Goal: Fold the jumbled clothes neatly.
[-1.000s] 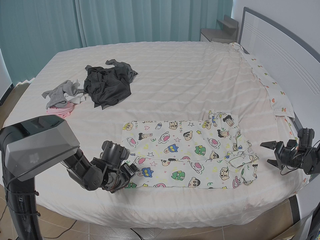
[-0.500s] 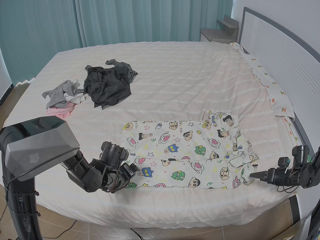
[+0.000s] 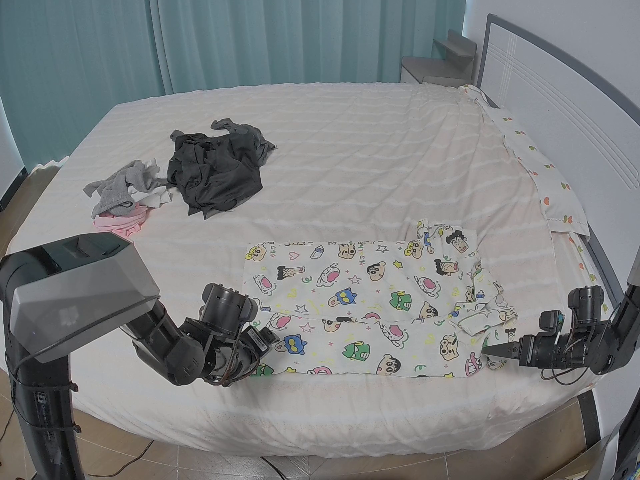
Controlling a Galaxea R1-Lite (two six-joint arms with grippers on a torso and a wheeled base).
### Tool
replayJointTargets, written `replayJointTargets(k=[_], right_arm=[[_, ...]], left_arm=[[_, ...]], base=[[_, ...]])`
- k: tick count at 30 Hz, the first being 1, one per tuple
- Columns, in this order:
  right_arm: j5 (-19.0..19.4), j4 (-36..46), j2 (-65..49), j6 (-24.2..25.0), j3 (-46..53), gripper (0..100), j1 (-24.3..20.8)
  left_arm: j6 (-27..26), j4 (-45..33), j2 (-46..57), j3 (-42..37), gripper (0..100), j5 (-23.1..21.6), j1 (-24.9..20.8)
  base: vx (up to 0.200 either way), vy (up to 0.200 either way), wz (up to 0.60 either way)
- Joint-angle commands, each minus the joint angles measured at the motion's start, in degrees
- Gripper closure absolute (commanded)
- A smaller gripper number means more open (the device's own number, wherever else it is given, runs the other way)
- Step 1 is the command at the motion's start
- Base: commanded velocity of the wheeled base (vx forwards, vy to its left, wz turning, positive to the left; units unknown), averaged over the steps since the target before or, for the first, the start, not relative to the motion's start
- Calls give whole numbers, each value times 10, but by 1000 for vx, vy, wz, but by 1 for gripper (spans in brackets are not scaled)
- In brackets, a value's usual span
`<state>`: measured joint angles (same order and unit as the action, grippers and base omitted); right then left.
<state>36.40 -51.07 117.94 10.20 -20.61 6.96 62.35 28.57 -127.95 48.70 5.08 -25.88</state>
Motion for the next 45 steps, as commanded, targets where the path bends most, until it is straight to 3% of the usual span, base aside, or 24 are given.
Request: replayJointTargets(k=[1, 6, 7, 11, 16, 32, 39, 45], right_arm=[[0, 0, 9, 0, -6, 0, -1], [0, -1, 13, -1, -7, 0, -1], [0, -1, 13, 0, -8, 100, -1], [-2, -1, 15, -1, -7, 100, 0], [-41, -1, 20, -4, -7, 100, 7], [-46, 4, -6, -20, -18, 100, 52], [-46, 41, -6, -56, -26, 100, 64], [-48, 132, -13, -114, -60, 100, 96]], left_arm=[[0, 0, 0, 1, 0, 0, 0], [0, 0, 0, 3, 0, 1, 0], [0, 0, 0, 2, 0, 1, 0], [0, 0, -1, 2, 0, 1, 0], [0, 0, -2, 4, 0, 2, 0], [-13, 1, -15, 6, 0, 4, 0], [-13, 1, -17, 8, 0, 3, 2], [-13, 1, -19, 8, 0, 3, 4]], base=[[0, 0, 0], [0, 0, 0], [0, 0, 0], [0, 0, 0], [0, 0, 0], [0, 0, 0], [0, 0, 0], [0, 0, 0]])
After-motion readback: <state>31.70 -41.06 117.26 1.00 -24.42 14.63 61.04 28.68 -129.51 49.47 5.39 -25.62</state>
